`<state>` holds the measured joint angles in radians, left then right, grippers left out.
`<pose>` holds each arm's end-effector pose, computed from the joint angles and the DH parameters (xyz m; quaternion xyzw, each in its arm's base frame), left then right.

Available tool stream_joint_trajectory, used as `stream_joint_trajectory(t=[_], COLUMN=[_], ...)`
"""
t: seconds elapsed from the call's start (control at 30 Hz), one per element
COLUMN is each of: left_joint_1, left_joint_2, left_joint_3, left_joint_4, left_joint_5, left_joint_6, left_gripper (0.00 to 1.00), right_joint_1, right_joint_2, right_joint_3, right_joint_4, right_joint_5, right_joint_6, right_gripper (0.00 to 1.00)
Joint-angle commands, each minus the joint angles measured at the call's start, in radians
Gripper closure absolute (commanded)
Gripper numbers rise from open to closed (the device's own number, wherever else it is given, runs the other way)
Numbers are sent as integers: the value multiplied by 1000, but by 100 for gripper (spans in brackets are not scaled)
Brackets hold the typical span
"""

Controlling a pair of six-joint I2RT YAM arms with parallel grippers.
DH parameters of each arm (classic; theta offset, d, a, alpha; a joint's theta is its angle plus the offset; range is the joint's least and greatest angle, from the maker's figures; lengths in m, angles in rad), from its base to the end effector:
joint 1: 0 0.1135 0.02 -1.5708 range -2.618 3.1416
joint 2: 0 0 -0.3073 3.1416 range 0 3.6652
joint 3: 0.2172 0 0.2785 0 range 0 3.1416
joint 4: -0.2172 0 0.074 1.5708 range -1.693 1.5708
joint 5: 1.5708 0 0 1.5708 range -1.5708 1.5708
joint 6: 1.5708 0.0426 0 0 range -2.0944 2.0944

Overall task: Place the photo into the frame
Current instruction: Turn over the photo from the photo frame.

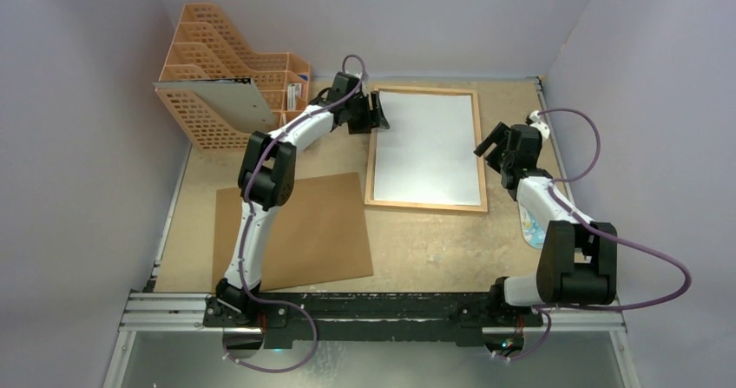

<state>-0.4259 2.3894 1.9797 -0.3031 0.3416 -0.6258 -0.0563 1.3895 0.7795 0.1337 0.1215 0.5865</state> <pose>0.5442 -0.2626 0.1955 -0.0191 0.8987 -0.3394 0.2769 0.3244 -0.0235 0.2558 0.2992 0.7988 0.0860 0.5148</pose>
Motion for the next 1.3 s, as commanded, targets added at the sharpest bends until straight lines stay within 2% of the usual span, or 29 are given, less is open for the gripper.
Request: stream_joint_trajectory(t=[0.0,0.17,0.47,0.67,0.93,1.27], left_joint_1=[1,1,4,4,1,-5], left_joint_2=[-61,-56,-29,-92,-150,-300], left_joint_3=[43,36,-10,-143,-295,-501], left_joint_4=[-110,-113,-62,18,91,129], left_joint_5=[-152,-168,-23,37,107,104], left_joint_6=[70,80,27,-63,-134,-141], left_gripper=[34,32,32,37,56,57], right_joint_1=[-7,-17,-76,-80,-79,-78], right_joint_2=[16,38,190,245,275,244], right_joint_3=[13,22,72,62,42,-18], right_joint_4=[26,42,73,108,129,142], right_joint_5=[44,62,-82,-204,-296,-334], right_joint_6=[-20,-28,-47,-73,-112,-101], right_gripper=[18,13,11,13,18,18])
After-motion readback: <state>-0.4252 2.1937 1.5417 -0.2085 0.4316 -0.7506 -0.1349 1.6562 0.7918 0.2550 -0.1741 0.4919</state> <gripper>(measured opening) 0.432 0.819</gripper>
